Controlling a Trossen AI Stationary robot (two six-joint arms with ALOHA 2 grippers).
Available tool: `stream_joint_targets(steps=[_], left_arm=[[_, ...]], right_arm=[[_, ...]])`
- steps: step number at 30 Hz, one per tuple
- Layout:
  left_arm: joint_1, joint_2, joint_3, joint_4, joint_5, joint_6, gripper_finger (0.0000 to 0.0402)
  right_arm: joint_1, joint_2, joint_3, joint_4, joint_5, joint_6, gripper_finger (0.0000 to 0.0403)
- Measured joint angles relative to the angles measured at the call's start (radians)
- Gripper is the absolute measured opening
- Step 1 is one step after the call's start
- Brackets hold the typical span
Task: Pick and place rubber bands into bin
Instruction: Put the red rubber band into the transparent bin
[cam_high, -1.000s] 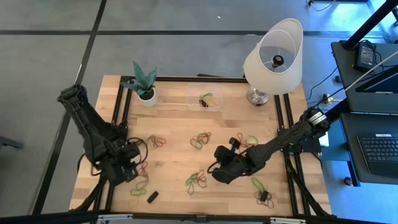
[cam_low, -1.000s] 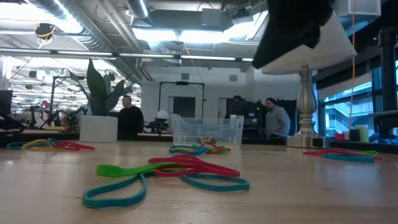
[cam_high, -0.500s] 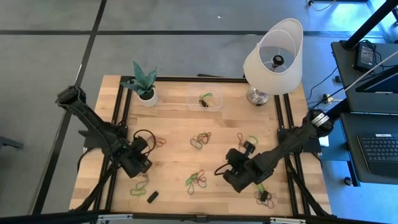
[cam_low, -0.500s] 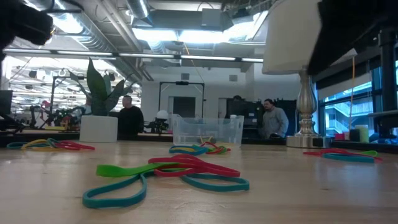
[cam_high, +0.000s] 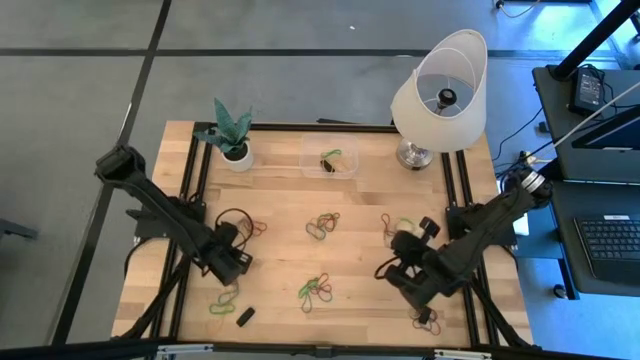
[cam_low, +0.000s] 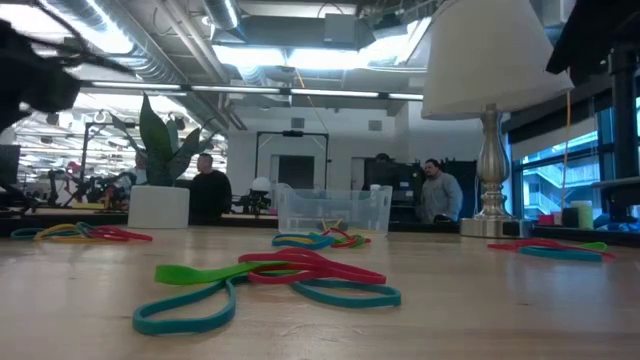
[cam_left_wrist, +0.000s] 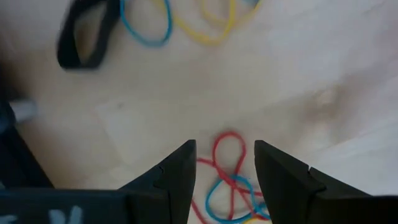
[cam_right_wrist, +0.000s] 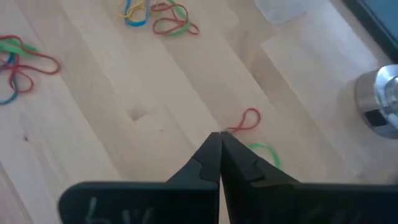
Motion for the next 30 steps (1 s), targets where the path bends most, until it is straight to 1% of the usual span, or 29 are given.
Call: stream_joint_targets(steps=[3, 5, 8, 10, 12, 14, 15, 18, 19, 21, 23, 26, 30], left_arm=[[0.0, 0.058, 0.0, 0.045, 0.04, -0.038, 0.0156], [0.0, 0.092, 0.0, 0.082, 0.056, -0.056, 0.0156], [0.002, 0.133, 0.0, 0.135, 0.098, -0.077, 0.0154], [0.005, 0.156, 0.0, 0.158, 0.141, -0.089, 0.0146], [0.006, 0.164, 0.001, 0.163, 0.163, -0.105, 0.0131], [0.006, 0.165, 0.002, 0.165, 0.166, -0.135, 0.0108], [0.006, 0.162, 0.001, 0.165, 0.167, -0.147, 0.0093], [0.005, 0.145, 0.0, 0.185, 0.17, -0.162, 0.0039], [0.005, 0.138, 0.0, 0.183, 0.169, -0.173, 0.0021], [0.004, 0.124, 0.004, 0.172, 0.162, -0.194, 0.0009], [0.004, 0.115, 0.026, 0.148, 0.146, -0.213, 0.0006], [0.004, 0.103, 0.086, 0.061, 0.131, -0.22, 0.0004], [0.004, 0.097, 0.203, -0.059, 0.112, -0.22, 0.0004]], right_arm=[[0.019, -0.024, -0.016, -0.02, 0.001, -0.001, 0.0006], [0.035, -0.055, -0.052, -0.014, 0.002, 0.0, 0.0003], [0.062, -0.123, -0.142, 0.032, -0.001, 0.027, 0.0003], [0.082, -0.189, -0.22, 0.097, -0.002, 0.048, 0.0002], [0.104, -0.264, -0.3, 0.201, -0.005, 0.04, 0.0002], [0.116, -0.349, -0.373, 0.304, -0.012, -0.019, 0.0002], [0.117, -0.394, -0.407, 0.365, -0.029, -0.068, 0.0002], [0.113, -0.528, -0.499, 0.498, -0.131, -0.203, 0.0002], [0.107, -0.571, -0.529, 0.533, -0.153, -0.237, 0.0001], [0.097, -0.651, -0.581, 0.585, -0.165, -0.289, 0.0001], [0.088, -0.72, -0.63, 0.603, -0.163, -0.31, 0.0001], [0.072, -0.794, -0.689, 0.627, -0.163, -0.315, 0.0001], [0.059, -0.84, -0.756, 0.679, -0.162, -0.319, 0.0002]])
